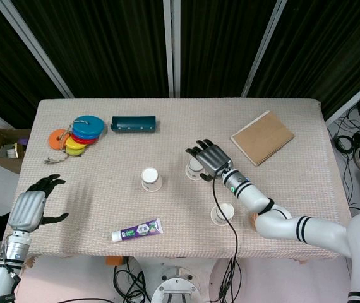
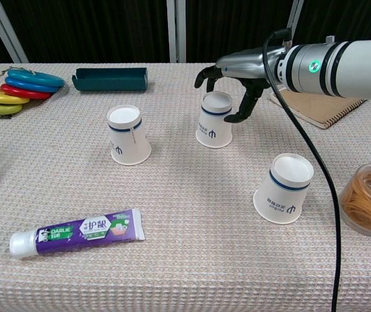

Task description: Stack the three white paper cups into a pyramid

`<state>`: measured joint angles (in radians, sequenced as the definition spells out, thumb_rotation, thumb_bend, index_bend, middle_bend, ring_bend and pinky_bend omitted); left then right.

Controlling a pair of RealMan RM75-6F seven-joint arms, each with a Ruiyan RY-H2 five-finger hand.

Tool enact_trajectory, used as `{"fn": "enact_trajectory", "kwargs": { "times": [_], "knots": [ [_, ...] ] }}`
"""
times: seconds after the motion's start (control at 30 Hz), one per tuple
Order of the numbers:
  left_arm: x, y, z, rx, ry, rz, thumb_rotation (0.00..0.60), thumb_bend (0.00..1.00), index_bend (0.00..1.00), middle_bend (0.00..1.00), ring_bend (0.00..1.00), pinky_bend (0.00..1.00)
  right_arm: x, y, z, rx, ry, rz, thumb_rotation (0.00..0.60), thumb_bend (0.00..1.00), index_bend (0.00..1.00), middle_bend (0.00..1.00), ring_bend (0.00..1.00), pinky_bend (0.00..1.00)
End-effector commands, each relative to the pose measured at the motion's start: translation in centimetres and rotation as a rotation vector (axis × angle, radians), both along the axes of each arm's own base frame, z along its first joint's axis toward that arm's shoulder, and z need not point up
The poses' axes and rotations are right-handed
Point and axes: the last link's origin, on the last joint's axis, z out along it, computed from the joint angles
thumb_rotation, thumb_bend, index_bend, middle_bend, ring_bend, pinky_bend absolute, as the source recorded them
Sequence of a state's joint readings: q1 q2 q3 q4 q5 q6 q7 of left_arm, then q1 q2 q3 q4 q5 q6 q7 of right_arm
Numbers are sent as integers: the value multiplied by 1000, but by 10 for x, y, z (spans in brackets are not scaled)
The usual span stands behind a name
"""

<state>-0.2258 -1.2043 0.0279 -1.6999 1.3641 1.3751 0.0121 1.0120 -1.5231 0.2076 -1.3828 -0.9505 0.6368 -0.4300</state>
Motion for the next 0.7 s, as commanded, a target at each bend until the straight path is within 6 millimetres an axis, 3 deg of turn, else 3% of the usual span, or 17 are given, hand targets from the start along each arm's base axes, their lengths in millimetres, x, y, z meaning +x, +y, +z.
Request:
{"fn": "enact_trajectory", "kwargs": {
  "times": [0.03,0.2,0.43,0.7],
  "knots": [
    [-1,0,-1,-3,-6,7,600,50,250,148,157,266,1,-2,-6,-11,1,1,600,313,249,288,93,138],
    [-4,0,1,10,-12,16,600,50,250,148,157,266,3,2,-6,-32,-33,29,600,373,428,406,175,171],
    [-8,-2,2,16,-21,31,600,51,250,148,157,266,14,22,8,-18,-107,96,600,371,442,410,177,173],
    [-8,-5,-1,14,-32,33,600,50,251,148,157,266,36,31,-22,43,-107,136,600,369,442,403,176,173]
  ]
}}
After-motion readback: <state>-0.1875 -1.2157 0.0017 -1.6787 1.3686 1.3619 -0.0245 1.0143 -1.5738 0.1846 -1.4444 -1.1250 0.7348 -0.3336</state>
